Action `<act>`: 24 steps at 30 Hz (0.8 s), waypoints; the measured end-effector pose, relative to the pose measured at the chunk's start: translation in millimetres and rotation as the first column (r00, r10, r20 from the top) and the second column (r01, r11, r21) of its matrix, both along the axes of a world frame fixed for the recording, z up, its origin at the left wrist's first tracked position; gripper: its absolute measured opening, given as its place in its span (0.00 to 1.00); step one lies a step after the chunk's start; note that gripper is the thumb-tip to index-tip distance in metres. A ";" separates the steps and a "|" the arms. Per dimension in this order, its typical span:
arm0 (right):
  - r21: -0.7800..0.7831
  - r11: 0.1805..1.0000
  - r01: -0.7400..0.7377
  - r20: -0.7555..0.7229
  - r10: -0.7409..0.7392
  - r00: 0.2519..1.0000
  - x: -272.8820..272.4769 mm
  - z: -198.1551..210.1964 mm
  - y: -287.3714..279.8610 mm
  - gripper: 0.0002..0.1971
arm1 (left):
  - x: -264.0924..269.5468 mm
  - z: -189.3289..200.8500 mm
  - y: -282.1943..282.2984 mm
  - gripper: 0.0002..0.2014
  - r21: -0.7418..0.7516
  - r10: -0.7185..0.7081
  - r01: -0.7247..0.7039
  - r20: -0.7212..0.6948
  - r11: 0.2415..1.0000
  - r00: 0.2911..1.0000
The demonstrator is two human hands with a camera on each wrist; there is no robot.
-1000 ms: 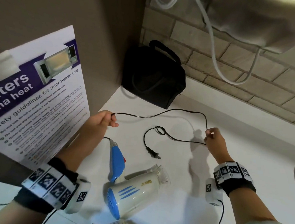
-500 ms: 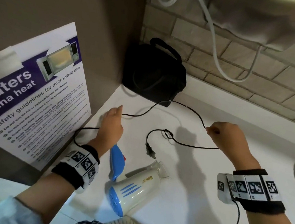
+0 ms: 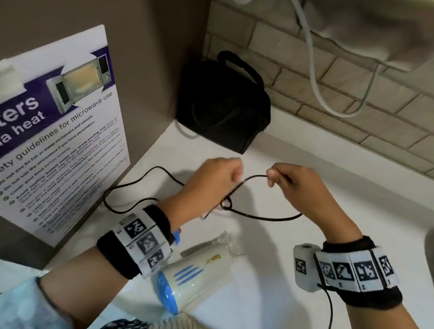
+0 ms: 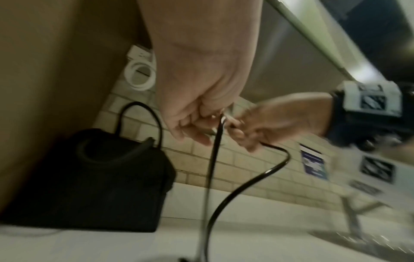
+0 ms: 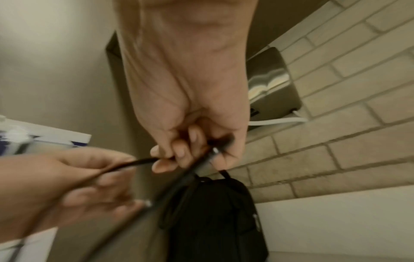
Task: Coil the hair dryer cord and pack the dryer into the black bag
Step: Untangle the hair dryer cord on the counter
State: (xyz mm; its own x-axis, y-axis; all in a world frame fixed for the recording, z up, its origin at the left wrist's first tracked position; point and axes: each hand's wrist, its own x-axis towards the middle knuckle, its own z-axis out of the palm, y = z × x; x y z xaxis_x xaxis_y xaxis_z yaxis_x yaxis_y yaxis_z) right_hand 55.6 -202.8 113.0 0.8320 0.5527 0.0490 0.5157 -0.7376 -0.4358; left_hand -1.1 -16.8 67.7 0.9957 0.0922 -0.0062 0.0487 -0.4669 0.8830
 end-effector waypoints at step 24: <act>0.217 0.970 0.106 -0.167 -0.070 0.983 39.3 -78.0 -8.2 0.15 | 3.6 8.8 85.9 0.20 -0.635 0.441 -0.323 0.031 0.702 0.897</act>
